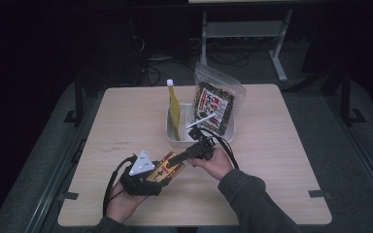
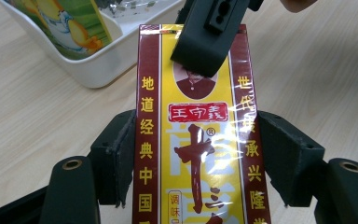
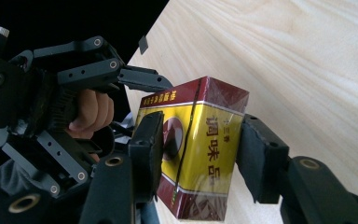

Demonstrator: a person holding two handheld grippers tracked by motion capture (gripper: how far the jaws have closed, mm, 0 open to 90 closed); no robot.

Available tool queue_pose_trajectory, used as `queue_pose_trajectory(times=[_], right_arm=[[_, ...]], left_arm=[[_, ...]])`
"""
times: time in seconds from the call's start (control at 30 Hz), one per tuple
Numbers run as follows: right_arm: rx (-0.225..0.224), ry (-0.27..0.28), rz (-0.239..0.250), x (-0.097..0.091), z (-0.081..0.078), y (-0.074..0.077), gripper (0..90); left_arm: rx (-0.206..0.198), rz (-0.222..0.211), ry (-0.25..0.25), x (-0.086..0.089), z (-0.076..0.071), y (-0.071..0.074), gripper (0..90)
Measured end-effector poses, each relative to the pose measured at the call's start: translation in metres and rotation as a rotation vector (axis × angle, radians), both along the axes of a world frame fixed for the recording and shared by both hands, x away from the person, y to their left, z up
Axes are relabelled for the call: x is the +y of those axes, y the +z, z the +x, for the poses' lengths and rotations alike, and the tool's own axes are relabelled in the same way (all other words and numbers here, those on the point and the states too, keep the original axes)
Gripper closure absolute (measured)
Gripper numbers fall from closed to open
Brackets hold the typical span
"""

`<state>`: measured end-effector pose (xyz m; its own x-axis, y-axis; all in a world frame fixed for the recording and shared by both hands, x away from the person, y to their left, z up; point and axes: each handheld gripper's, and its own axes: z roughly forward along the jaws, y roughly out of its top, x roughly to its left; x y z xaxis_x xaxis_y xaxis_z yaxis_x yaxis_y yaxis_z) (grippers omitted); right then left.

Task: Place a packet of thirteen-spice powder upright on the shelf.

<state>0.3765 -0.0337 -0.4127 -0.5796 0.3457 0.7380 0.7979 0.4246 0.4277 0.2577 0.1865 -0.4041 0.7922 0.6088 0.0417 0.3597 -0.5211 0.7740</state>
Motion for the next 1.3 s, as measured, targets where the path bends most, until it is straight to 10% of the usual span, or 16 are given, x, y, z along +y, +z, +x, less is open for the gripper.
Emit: queue_pose_trajectory(times=[0.4, 1.3], right_arm=[[0.023, -0.045, -0.019, 0.0, -0.001, 0.015, 67.9], [-0.196, -0.231, -0.182, -0.042, 0.002, 0.085, 68.4]], left_arm=[[-0.016, 0.023, 0.004, -0.004, 0.002, -0.004, 30.7], [-0.012, -0.043, 0.103, 0.029, 0.007, -0.008, 20.5]])
